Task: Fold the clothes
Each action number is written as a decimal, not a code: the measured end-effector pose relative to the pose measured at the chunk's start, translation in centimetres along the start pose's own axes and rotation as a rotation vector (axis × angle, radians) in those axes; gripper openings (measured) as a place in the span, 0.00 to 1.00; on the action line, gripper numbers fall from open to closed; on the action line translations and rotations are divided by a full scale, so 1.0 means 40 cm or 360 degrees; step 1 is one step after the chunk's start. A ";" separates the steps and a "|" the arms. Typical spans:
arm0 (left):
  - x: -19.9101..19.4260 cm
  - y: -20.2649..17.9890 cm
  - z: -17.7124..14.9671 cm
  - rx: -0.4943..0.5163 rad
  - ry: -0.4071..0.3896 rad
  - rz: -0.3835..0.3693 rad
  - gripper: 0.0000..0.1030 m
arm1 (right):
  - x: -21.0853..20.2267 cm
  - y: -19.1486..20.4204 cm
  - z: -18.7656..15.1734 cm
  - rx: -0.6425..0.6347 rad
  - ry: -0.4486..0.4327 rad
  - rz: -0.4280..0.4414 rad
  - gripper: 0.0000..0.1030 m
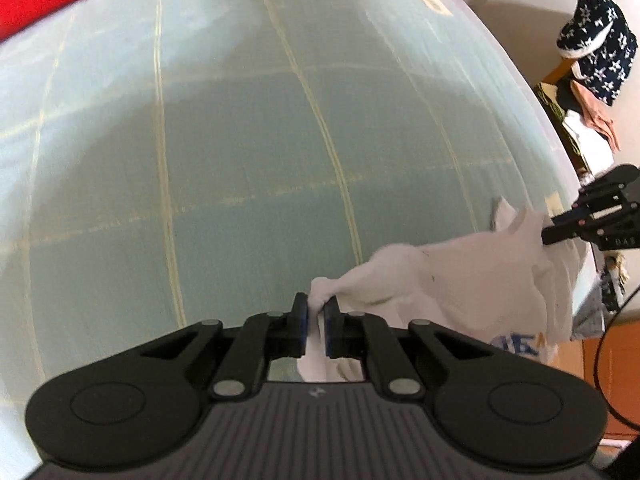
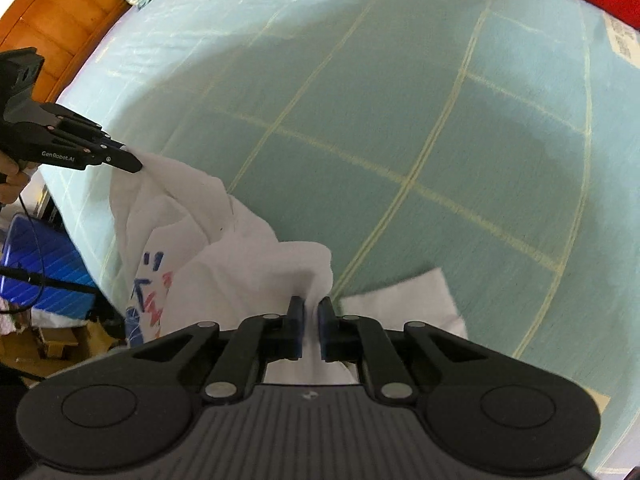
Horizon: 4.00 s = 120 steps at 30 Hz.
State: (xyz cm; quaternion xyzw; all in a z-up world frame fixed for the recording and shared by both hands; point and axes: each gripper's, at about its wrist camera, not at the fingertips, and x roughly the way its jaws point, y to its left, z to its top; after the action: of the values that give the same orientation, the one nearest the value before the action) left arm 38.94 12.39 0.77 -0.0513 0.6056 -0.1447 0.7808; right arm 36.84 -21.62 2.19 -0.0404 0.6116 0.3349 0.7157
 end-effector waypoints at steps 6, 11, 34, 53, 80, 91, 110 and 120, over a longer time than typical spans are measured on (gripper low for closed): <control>0.026 0.010 0.103 -0.0029 -0.0119 0.0108 0.05 | -0.005 -0.030 0.030 0.0059 -0.0101 -0.0082 0.15; 0.039 0.028 0.173 -0.0015 -0.0156 0.0196 0.05 | -0.027 -0.050 0.011 0.0147 -0.0156 -0.0097 0.52; -0.009 0.031 0.115 -0.0116 0.0001 0.0274 0.06 | 0.095 -0.072 -0.075 0.0419 0.0039 0.0238 0.06; 0.071 0.146 0.055 -0.0233 0.0212 0.0218 0.06 | 0.167 -0.103 -0.060 0.0519 0.0241 0.0373 0.60; -0.007 0.097 0.294 0.0061 -0.0083 0.0344 0.06 | -0.021 -0.143 0.212 0.0020 -0.0058 -0.0203 0.06; 0.037 0.114 0.434 0.0093 -0.0202 0.0414 0.06 | -0.069 -0.240 0.353 -0.0023 -0.0254 -0.0466 0.06; 0.082 0.114 0.364 0.0025 -0.0118 0.0333 0.46 | 0.022 -0.222 0.334 0.0184 -0.0378 -0.0552 0.47; 0.068 0.095 0.084 -0.0325 -0.0021 0.0270 0.48 | 0.008 -0.084 0.189 0.0255 -0.0385 -0.0404 0.59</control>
State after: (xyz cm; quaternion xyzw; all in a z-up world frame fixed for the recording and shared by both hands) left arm 43.42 14.91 -1.86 -0.0801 0.6142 -0.0154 0.7849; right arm 45.02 -20.54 2.61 -0.0195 0.5357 0.1947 0.8214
